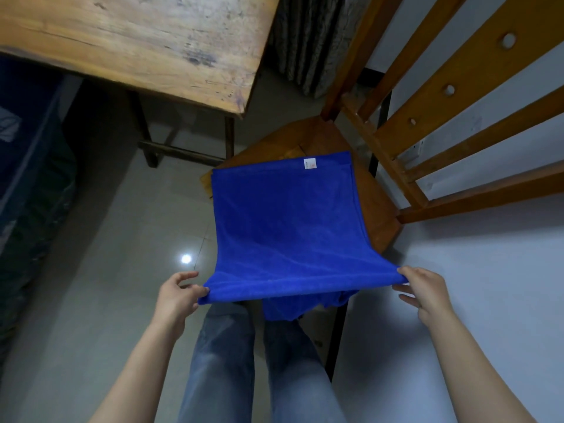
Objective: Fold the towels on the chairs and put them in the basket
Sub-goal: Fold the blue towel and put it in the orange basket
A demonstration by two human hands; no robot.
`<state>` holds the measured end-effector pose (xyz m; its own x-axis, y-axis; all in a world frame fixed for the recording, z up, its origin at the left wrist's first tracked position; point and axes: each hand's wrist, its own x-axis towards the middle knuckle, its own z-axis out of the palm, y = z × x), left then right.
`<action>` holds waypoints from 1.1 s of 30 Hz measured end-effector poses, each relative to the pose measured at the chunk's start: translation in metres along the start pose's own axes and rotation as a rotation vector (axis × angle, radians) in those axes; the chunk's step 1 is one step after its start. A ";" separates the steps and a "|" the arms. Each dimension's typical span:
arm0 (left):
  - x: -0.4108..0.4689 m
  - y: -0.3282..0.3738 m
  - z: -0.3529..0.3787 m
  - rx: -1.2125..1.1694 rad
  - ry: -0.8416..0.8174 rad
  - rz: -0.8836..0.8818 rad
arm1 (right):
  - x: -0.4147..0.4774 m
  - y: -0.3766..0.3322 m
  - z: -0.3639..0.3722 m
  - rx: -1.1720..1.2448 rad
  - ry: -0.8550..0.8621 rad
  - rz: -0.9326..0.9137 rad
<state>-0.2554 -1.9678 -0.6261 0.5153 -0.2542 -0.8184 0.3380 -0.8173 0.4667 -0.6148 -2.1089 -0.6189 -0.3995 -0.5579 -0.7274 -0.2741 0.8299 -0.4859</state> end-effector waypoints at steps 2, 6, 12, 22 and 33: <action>-0.001 0.008 0.003 -0.068 0.062 0.081 | -0.001 -0.011 0.007 -0.009 0.093 -0.058; -0.001 0.026 0.007 -0.141 0.085 0.309 | 0.000 -0.043 0.020 0.123 0.127 -0.196; 0.011 0.057 0.012 0.372 -0.027 0.621 | 0.019 -0.097 0.041 0.148 -0.070 -0.257; 0.080 0.137 0.037 0.321 0.047 0.419 | 0.081 -0.132 0.094 0.026 -0.034 -0.256; 0.135 0.145 0.080 0.372 0.113 0.459 | 0.112 -0.133 0.152 -0.361 -0.123 -0.364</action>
<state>-0.1996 -2.1623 -0.6955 0.6310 -0.5839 -0.5108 -0.2270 -0.7685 0.5982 -0.4898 -2.2813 -0.7094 -0.1221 -0.7869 -0.6049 -0.6685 0.5157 -0.5359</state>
